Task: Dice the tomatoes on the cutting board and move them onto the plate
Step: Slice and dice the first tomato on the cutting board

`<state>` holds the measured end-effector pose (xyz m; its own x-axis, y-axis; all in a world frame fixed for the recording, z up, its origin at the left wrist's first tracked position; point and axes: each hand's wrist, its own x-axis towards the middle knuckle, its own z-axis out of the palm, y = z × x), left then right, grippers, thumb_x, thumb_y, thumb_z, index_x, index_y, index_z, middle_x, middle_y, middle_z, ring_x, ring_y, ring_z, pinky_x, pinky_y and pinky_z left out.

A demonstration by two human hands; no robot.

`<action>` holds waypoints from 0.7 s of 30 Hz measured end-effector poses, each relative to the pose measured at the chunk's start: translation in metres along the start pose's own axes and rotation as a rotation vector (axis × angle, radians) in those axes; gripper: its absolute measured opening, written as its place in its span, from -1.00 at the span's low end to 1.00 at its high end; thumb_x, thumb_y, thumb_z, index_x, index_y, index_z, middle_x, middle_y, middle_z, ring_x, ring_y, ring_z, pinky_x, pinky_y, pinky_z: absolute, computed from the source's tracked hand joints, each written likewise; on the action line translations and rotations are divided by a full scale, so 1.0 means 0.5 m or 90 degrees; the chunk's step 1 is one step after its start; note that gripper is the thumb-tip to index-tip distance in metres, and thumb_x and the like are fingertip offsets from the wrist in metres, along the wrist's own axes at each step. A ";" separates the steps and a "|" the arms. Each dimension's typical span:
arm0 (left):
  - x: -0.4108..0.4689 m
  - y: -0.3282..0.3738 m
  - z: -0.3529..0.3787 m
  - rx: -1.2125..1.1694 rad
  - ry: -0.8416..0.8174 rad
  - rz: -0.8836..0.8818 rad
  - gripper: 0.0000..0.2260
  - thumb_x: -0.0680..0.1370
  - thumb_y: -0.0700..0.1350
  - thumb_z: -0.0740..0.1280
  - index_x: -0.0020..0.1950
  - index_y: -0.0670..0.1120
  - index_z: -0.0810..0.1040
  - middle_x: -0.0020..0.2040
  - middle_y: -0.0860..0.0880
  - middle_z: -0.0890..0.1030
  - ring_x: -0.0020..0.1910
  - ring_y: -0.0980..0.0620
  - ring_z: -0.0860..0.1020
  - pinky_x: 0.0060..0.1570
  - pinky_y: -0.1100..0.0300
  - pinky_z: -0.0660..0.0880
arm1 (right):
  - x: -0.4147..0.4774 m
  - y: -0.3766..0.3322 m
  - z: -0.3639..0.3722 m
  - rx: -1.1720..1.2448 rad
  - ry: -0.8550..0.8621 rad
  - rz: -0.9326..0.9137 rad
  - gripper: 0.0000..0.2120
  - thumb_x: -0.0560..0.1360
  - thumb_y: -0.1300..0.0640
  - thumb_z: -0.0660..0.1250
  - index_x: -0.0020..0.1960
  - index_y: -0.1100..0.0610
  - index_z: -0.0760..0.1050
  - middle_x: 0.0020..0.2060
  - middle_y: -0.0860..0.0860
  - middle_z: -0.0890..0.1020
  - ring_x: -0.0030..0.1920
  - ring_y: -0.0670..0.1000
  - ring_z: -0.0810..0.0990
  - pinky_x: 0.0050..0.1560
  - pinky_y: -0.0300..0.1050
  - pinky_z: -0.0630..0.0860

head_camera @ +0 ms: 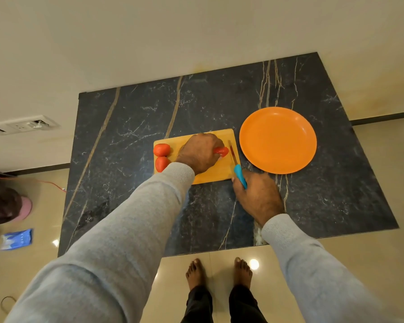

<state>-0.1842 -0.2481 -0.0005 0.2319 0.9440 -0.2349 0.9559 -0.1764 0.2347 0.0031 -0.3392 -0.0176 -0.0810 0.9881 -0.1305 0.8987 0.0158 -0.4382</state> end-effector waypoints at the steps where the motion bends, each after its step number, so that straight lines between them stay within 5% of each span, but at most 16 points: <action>1: 0.000 0.000 0.004 -0.008 0.009 0.003 -0.64 0.67 0.06 0.37 0.46 0.03 0.57 0.39 0.00 0.61 0.35 -0.07 0.56 0.37 -0.02 0.51 | -0.002 0.000 -0.001 0.002 0.008 -0.002 -0.66 0.62 -0.18 0.21 0.06 0.07 0.58 -0.37 -0.06 0.50 -0.40 -0.06 0.48 -0.45 -0.22 0.30; 9: 0.010 -0.012 0.018 0.001 0.013 0.041 -0.71 0.67 0.04 0.36 0.38 0.05 0.65 0.31 0.03 0.66 0.28 -0.03 0.60 0.34 0.01 0.56 | 0.008 -0.028 0.012 0.004 -0.012 -0.006 -0.65 0.62 -0.18 0.19 -0.06 0.08 0.53 -0.36 -0.01 0.52 -0.35 0.00 0.52 -0.39 -0.10 0.50; 15: 0.007 -0.016 0.020 0.018 0.018 0.071 -0.71 0.69 0.07 0.30 0.33 0.04 0.67 0.26 0.02 0.68 0.21 -0.03 0.63 0.27 -0.01 0.60 | 0.062 -0.074 0.013 -0.089 -0.058 0.029 -0.61 0.63 -0.16 0.18 0.11 0.14 0.57 -0.12 0.11 0.62 -0.12 0.14 0.62 -0.17 -0.01 0.58; 21: 0.005 -0.017 0.026 0.025 0.022 0.080 -0.68 0.70 0.07 0.27 0.38 0.00 0.65 0.31 0.00 0.66 0.27 -0.04 0.60 0.33 -0.01 0.55 | 0.010 -0.078 0.014 -0.146 -0.098 0.052 -0.62 0.68 -0.12 0.11 0.19 0.15 0.51 -0.10 0.09 0.63 -0.08 0.12 0.63 -0.13 -0.01 0.58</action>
<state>-0.1895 -0.2480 -0.0152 0.3453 0.9223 -0.1736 0.9260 -0.3048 0.2227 -0.0353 -0.3358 -0.0077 -0.0534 0.9528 -0.2989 0.9775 -0.0113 -0.2108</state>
